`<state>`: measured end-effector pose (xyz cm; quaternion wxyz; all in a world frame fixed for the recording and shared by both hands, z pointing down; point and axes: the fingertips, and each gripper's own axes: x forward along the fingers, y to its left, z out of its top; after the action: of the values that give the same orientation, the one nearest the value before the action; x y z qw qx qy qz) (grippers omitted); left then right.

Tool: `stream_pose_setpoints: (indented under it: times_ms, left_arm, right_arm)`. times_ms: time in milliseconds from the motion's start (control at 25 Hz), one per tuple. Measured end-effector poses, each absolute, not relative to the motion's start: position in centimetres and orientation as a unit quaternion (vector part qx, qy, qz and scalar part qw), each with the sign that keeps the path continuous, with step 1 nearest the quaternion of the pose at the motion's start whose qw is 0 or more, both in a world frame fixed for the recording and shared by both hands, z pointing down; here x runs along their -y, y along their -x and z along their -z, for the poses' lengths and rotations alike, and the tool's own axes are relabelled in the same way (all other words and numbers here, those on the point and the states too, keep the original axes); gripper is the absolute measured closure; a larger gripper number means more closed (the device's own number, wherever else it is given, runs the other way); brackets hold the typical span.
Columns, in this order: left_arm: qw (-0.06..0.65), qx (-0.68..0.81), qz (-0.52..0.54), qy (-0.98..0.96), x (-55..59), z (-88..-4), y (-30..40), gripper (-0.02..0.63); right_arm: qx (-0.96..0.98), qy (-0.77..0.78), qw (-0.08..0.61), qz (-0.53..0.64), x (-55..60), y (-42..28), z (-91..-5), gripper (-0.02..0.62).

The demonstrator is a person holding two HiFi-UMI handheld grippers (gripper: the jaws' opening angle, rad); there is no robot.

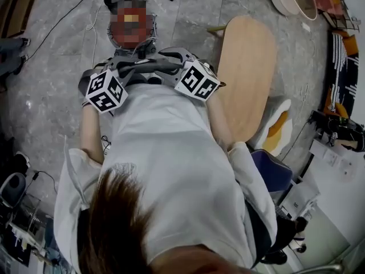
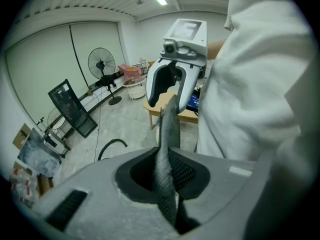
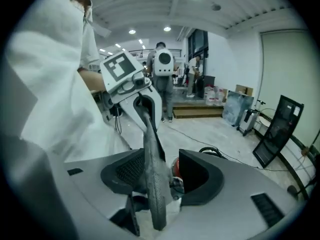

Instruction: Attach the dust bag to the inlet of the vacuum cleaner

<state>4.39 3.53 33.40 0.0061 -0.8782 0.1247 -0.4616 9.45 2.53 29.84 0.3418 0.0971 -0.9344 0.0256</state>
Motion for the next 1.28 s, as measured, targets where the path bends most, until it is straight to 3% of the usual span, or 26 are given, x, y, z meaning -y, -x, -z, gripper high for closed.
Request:
stream_pose_setpoints:
  times_ms: [120,240,400,1280]
  left_arm:
    - [0.007,-0.120,0.461,0.879,-3.9,-33.9,-5.5,0.567]
    - [0.002,-0.120,0.466,0.877,-3.9,-35.0,-6.0,0.567]
    - [-0.019,-0.124,0.479,0.869,-3.7,-37.5,-5.9,0.566]
    - [-0.246,-0.088,0.540,0.800,-7.4,-60.5,-4.8,0.566]
  right_arm:
    - [0.917,-0.058,0.395,0.003,-3.2,-9.4,-32.5,0.387]
    - [0.896,-0.041,0.438,0.053,-3.1,-9.4,-35.0,0.523]
    - [0.882,-0.031,0.468,0.052,-2.8,-9.5,-37.8,0.557]
    - [0.817,0.044,0.567,-0.098,-5.5,-8.6,-58.1,0.565]
